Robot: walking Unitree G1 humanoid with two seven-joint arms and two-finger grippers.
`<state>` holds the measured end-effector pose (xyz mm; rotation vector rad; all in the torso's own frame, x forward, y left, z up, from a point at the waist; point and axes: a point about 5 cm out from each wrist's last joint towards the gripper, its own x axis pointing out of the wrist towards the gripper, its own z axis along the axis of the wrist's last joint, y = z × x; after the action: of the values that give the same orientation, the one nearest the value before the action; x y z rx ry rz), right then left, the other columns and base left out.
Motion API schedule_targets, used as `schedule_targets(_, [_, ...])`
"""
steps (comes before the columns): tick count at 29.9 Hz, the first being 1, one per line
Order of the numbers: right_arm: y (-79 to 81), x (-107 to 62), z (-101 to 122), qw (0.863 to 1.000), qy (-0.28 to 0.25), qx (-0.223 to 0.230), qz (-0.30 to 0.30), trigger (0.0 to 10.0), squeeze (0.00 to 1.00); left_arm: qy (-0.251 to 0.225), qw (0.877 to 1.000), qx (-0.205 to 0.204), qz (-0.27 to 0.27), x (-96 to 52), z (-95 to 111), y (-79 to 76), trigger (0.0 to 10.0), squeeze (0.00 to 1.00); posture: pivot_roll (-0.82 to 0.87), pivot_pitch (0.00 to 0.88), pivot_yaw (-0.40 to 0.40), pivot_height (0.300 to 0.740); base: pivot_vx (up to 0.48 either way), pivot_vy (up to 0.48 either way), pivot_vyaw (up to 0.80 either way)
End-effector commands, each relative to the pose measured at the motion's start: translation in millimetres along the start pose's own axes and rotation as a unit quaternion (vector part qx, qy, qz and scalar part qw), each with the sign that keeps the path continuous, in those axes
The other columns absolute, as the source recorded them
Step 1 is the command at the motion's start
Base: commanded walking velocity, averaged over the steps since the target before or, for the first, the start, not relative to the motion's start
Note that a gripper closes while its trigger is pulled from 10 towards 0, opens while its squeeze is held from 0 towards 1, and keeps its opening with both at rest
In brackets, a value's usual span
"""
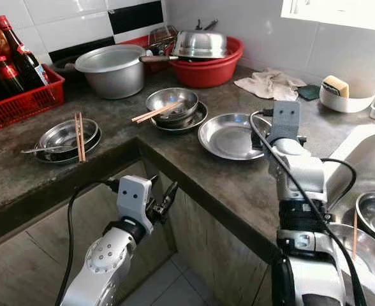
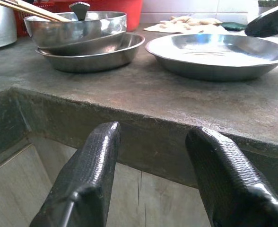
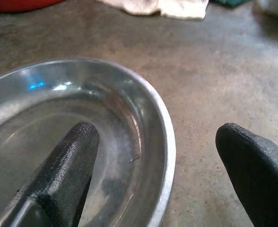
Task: Kitchen organization
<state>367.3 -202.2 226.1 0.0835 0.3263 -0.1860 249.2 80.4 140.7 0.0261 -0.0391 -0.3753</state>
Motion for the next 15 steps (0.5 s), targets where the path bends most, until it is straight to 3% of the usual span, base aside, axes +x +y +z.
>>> schedule_targets(1, [2.3, 2.2, -1, 0.999, 0.033, 0.018, 0.021, 10.0, 0.00, -0.002, 1.000, 0.004, 0.003, 0.1, 3, 1.6, 10.0, 0.00, 0.08, 0.054, 0.025, 0.740, 0.000, 0.000, 0.00])
schedule_targets(7, [3.1, 4.1, 0, 0.997, 0.060, 0.023, 0.041, 10.0, 0.00, -0.001, 1.000, 0.004, 0.003, 0.3, 2, 1.1, 10.0, 0.00, 0.08, 0.053, 0.025, 0.740, 0.000, 0.000, 0.00])
schedule_targets(15, [19.0, 2.0, -4, 0.992, 0.090, 0.019, 0.088, 10.0, 0.00, -0.002, 1.000, 0.003, 0.006, 0.8, 2, 0.8, 10.0, 0.00, 0.08, 0.058, 0.021, 0.740, 0.000, 0.000, 0.00])
